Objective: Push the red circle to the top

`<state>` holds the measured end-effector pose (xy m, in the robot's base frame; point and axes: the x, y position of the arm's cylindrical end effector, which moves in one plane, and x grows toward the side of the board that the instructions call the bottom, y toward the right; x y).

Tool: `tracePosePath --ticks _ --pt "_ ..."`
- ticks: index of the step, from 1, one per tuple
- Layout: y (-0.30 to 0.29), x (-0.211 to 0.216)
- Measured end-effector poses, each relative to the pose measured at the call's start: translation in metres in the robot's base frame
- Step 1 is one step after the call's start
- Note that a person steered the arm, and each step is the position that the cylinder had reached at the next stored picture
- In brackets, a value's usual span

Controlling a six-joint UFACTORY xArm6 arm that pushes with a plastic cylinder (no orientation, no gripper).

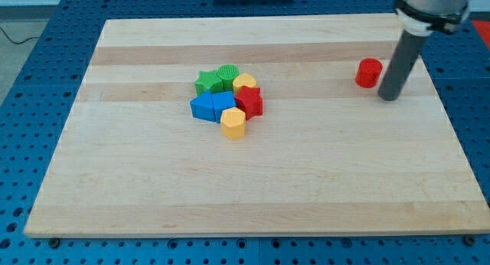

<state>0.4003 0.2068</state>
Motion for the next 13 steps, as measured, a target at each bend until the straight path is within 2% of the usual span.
tracePosePath --ticks 2,3,4,5,6,8,9,11,12,13 --pt "0.032 -0.084" --pt "0.032 -0.087" --pt "0.043 -0.036" --pt "0.037 -0.008" --pt "0.000 -0.015" --pt "0.022 -0.089" --pt "0.023 -0.092" --pt "0.016 -0.004" --pt "-0.015 -0.016" --pt "-0.021 -0.064"
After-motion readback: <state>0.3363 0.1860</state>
